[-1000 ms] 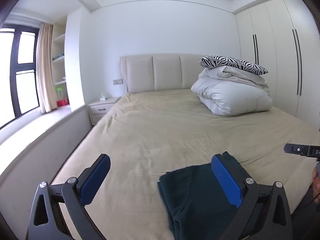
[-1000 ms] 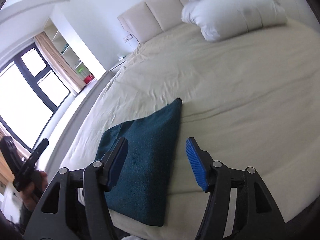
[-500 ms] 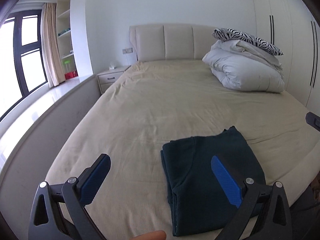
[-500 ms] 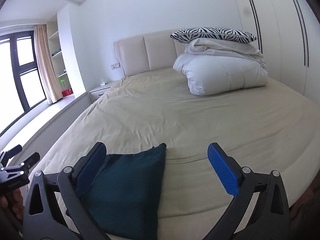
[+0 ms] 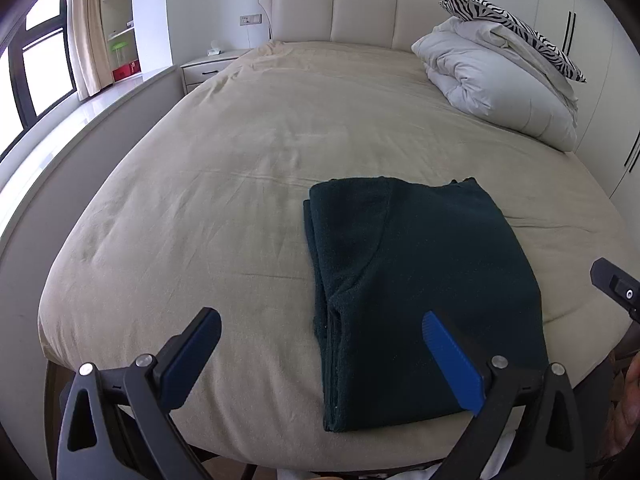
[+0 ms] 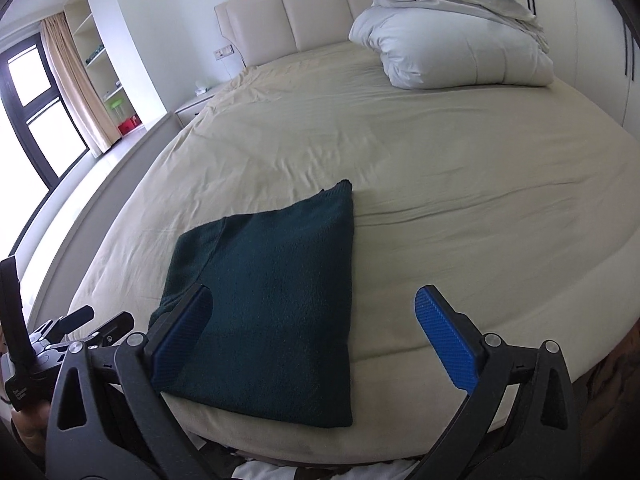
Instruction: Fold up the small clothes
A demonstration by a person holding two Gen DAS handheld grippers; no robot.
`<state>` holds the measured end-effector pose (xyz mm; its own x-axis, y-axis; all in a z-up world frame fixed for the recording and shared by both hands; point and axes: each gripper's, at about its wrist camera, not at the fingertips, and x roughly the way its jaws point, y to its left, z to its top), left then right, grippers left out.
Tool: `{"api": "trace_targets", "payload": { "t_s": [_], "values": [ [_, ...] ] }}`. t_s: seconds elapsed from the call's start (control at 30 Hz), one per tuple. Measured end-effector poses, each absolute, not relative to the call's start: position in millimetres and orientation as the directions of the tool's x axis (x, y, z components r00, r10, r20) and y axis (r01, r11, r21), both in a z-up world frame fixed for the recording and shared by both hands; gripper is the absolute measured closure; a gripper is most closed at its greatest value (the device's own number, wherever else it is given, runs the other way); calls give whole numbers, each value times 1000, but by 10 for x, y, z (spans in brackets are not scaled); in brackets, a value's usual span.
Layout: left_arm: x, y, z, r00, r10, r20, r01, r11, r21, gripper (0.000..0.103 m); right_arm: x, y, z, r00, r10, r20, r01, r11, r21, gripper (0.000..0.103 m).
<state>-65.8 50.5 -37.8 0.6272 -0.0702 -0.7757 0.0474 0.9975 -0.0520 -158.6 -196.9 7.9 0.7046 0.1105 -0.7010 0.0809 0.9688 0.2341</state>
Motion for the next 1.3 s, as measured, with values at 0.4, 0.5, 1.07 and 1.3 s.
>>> {"api": "trace_targets", "payload": {
  "t_s": [0.4,0.5,1.07,1.3],
  "values": [
    [-657,577,-515,612,-41,-790,24,999,-33,0,-1557,-1619,-345,633,80,-770,41,990,137,0],
    [-644,586,-531,607,-38,-794,22,999,-31,0,-1546,-1640,-387,623,77,-779,49,989,137,0],
    [-635,592,-561,602,-35,-798,18,999,-31,0,-1529,-1682,-458,597,87,-797,54,988,148,0],
    [-634,594,-562,602,-36,-798,19,999,-31,0,-1532,-1660,-451,595,92,-798,48,988,149,0]
  ]
}}
